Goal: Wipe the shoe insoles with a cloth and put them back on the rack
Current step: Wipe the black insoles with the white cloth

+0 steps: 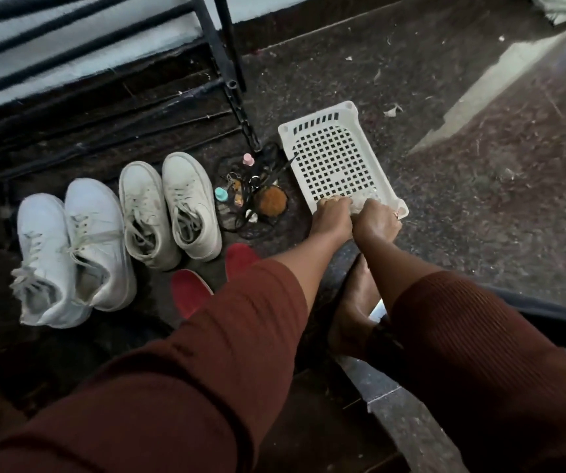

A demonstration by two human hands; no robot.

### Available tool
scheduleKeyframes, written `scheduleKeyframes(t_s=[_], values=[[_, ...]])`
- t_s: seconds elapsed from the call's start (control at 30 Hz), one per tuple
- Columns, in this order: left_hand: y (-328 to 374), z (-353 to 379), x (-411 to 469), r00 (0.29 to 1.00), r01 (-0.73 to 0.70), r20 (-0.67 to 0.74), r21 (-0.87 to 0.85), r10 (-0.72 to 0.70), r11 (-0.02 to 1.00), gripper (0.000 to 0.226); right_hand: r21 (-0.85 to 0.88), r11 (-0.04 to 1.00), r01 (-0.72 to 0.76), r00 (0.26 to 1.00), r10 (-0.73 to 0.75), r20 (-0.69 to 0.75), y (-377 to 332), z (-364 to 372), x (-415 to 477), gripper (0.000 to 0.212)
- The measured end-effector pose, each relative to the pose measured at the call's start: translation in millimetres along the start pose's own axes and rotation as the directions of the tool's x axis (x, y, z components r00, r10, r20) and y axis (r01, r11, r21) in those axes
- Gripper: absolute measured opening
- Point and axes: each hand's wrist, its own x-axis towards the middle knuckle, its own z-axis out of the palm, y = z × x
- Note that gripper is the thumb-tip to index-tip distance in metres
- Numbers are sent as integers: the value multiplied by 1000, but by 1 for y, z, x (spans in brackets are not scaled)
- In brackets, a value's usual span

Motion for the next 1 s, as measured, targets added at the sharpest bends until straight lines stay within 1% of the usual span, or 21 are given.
scheduleKeyframes(t_s=[0.1,0.17,0.2,0.27,0.33,0.4,0.47,0.5,0.53,0.6,0.63,0.67,0.73,0.8,0.83,0.9,0.93,1.0], values=[[2,3,2,1000,13,17,13,-13,1000,41,-22,999,28,1000,-28,1,2,6,0,24],[2,4,0,999,37,15,-59,-36,998,40,-6,1000,11,999,-11,-40,3,5,-1,23],[3,4,-1,998,65,18,-116,-64,991,42,29,1000,-8,998,9,-62,4,4,-2,21],[2,4,-3,988,153,12,-259,-156,954,43,179,983,-45,994,61,-86,4,2,-6,15],[1,2,-7,960,267,27,-407,-280,874,38,377,923,-73,992,107,-71,-1,-4,-14,12],[-3,0,-13,923,368,118,-551,-366,749,41,503,863,-51,995,86,-45,-8,-11,-25,14],[-11,-3,-23,894,425,229,-709,-386,563,50,594,804,-29,1000,27,13,-15,-15,-38,14],[-16,-7,-29,887,427,263,-781,-379,456,47,638,769,-36,999,6,49,-17,-14,-45,11],[-21,-12,-36,883,419,291,-842,-369,339,40,666,744,-44,997,-12,79,-19,-12,-52,9],[-36,-21,-53,887,371,312,-921,-340,122,27,681,731,-52,990,-54,134,-22,-7,-66,10],[-44,-25,-63,892,346,308,-936,-332,61,24,679,733,-46,985,-79,153,-24,-4,-74,11],[-53,-27,-71,897,327,298,-944,-327,38,21,671,741,-33,981,-105,165,-26,-1,-83,11],[-74,-30,-87,901,312,274,-948,-337,62,13,657,754,-9,973,-145,180,-33,6,-100,13],[-96,-31,-102,900,281,239,-957,-364,67,10,674,737,-37,960,-161,229,-42,16,-118,21],[-107,-33,-110,899,266,224,-962,-377,62,11,695,714,-82,950,-155,271,-47,22,-127,25],[-128,-37,-127,894,259,217,-964,-392,56,17,760,604,-242,911,-128,392,-58,28,-144,27],[-139,-38,-134,891,258,220,-965,-398,43,23,778,540,-322,882,-128,454,-64,32,-152,25],[-157,-44,-149,878,260,231,-966,-419,11,33,774,444,-451,815,-150,560,-76,37,-170,23]])
